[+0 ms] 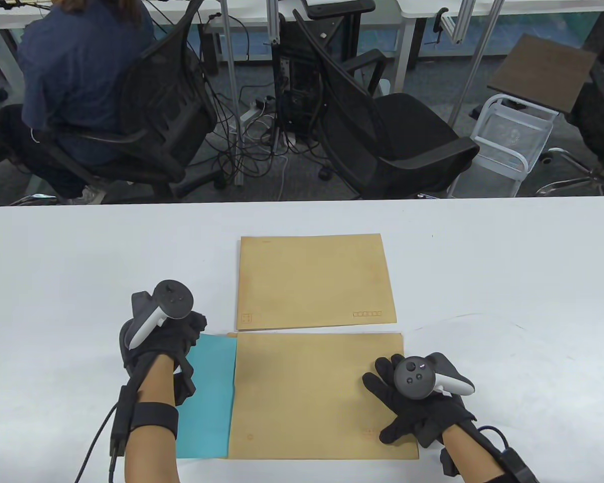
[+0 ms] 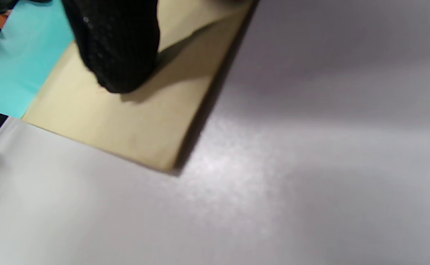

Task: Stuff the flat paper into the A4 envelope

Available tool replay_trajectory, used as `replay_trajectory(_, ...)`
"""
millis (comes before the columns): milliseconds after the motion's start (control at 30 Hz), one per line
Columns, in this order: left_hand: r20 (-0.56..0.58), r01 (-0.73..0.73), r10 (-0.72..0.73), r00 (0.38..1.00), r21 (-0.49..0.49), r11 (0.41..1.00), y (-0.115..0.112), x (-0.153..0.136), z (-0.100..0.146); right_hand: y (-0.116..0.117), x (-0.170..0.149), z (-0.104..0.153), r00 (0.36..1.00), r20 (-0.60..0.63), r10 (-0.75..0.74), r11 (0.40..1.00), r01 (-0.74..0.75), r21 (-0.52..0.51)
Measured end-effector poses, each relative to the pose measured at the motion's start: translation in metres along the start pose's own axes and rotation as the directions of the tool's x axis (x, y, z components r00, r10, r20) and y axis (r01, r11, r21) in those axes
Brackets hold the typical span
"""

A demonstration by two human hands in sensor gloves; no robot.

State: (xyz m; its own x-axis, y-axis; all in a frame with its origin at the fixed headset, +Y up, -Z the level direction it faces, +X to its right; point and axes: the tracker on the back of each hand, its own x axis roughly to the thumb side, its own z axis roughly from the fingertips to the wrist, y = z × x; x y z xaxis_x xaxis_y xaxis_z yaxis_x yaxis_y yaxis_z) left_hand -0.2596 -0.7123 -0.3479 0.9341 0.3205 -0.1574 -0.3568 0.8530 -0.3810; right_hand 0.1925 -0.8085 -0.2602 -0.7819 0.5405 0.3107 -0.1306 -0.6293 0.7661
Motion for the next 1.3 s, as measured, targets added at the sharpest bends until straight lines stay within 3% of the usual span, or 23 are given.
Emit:
replay_trajectory(300,0.024,-0.024,0.023,0.999,0.022,0.999,-0.005,0.001,-0.002,0.000,0.000,0.000,1.000,0.000,-0.004,1.000,0.004,0.000)
replay_trajectory(367,0.031,-0.069,0.067,0.997,0.090,0.994,-0.006,0.000,-0.001,0.000,-0.001,0.000,1.000,0.000,-0.005,1.000,0.005,-0.001)
replay_trajectory(467,0.029,-0.121,0.119,0.992,0.074,0.990,-0.008,-0.002,-0.002,0.000,-0.001,0.000,1.000,0.001,-0.005,1.000,0.005,0.000)
replay_trajectory(1133,-0.001,-0.120,0.121,0.993,0.111,0.987,-0.025,0.001,-0.008,0.000,-0.001,0.000,1.000,0.001,-0.006,1.000,0.006,0.001)
replay_trajectory(1300,-0.028,-0.041,0.044,0.999,0.117,0.992,-0.027,0.006,-0.010,0.000,-0.001,0.000,1.000,0.000,-0.006,1.000,0.006,0.002)
